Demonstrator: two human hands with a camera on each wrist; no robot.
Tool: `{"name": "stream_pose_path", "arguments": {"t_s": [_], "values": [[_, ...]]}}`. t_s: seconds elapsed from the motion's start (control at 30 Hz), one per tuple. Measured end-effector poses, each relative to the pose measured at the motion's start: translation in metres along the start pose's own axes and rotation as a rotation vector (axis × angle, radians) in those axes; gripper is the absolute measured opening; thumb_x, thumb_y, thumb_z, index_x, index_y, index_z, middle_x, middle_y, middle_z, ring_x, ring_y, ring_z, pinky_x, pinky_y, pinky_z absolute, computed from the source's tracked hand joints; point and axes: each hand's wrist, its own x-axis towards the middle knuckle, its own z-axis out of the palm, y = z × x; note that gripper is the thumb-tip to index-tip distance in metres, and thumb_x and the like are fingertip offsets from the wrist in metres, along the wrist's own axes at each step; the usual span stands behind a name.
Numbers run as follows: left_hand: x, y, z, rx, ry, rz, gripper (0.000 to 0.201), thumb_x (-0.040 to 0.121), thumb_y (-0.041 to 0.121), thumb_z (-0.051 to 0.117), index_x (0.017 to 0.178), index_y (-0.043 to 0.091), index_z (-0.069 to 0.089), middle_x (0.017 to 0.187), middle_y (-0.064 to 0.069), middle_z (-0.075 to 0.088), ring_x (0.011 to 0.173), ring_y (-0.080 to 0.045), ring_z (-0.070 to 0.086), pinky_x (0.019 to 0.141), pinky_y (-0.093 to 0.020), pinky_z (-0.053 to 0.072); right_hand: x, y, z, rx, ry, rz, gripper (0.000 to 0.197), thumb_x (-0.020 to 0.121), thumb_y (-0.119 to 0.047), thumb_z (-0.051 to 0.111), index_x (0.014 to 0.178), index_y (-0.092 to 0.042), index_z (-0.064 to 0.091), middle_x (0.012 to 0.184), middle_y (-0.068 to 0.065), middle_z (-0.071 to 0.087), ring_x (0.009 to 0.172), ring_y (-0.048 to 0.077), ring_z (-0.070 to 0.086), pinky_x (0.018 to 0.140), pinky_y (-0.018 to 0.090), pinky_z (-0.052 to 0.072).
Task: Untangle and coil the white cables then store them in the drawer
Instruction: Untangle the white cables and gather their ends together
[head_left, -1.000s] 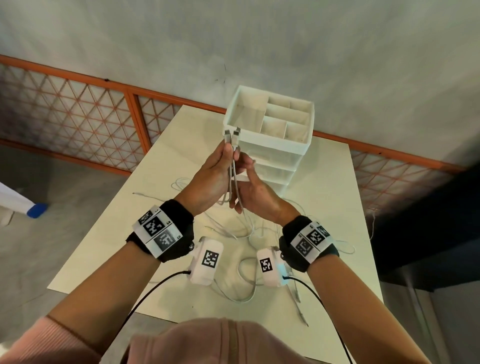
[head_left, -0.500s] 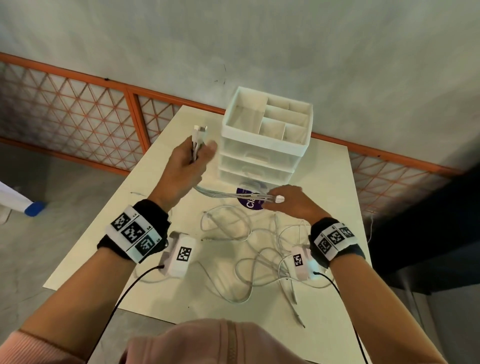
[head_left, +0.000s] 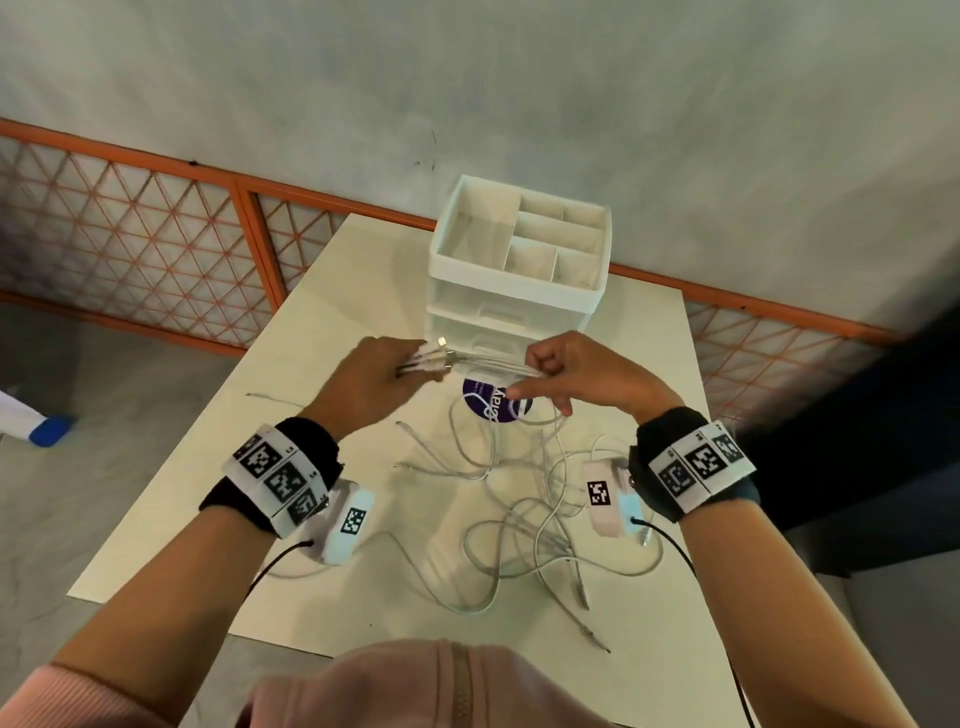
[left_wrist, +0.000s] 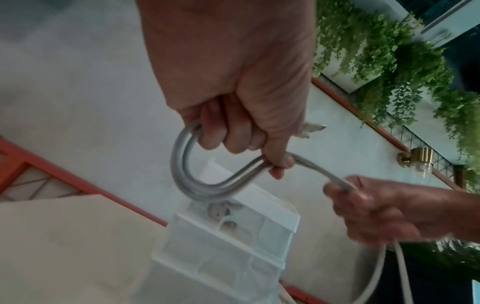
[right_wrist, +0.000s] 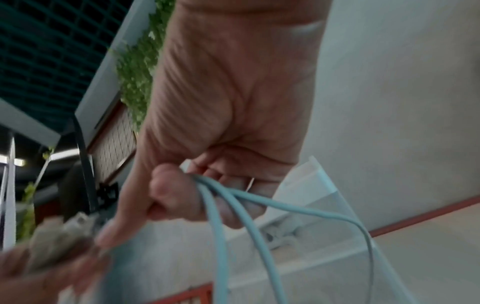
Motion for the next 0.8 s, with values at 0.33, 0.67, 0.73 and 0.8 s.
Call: {"name": "stream_pose_path", "arguments": {"t_s": [0.33,0.67,0.73,0.8], "values": [[0.01,-0.051,-0.017,0.241,0.374,-0.222,0.027,0.09,0.035,0.059,0.094,0.01,0.068,0.081,-0.02,0.068,0.078,-0.041,0.06,0.063,-0.046,0.051,-0.009,0.039,-0.026,-0.03,0.037,0.109,0.036,0.087,-0.032,0.063,0.08,0.003,0.064,0.055,0.001,0.06,0.061,0.009,0.062,0.083,0.03,0.042],[0.011,-0.014,-0.002,-0.252,-0.017,-0.194,0.046,0.068,0.029,0.083,0.106,0.024,0.059,0.048,0.015,0.044,0.045,-0.003,0.037,0.046,-0.011,0.03,0.004,0.0,-0.01,-0.24,0.157,0.023,0.035,0.099,-0.028,0.044,0.083,-0.01,0.07,0.055,-0.008,0.045,0.052,0.012,0.037,0.05,0.014,0.03],[0.017,0.005,0.008,-0.363,-0.038,-0.07,0.053,0.07,0.023,0.082,0.118,0.025,0.058,0.061,0.028,0.055,0.052,0.008,0.049,0.055,-0.004,0.036,0.01,-0.01,0.002,-0.293,0.069,0.02,0.037,0.1,-0.028,0.039,0.084,-0.011,0.068,0.056,-0.009,0.045,0.051,0.012,0.036,0.049,0.014,0.03],[0.024,0.013,0.02,-0.337,-0.095,0.003,0.05,0.074,0.022,0.079,0.119,0.025,0.058,0.093,0.024,0.065,0.074,0.018,0.057,0.069,-0.002,0.04,0.014,-0.02,0.008,-0.264,0.014,0.013,0.04,0.101,-0.03,0.035,0.086,-0.009,0.066,0.058,-0.007,0.042,0.054,0.012,0.037,0.055,0.021,0.032]]}}
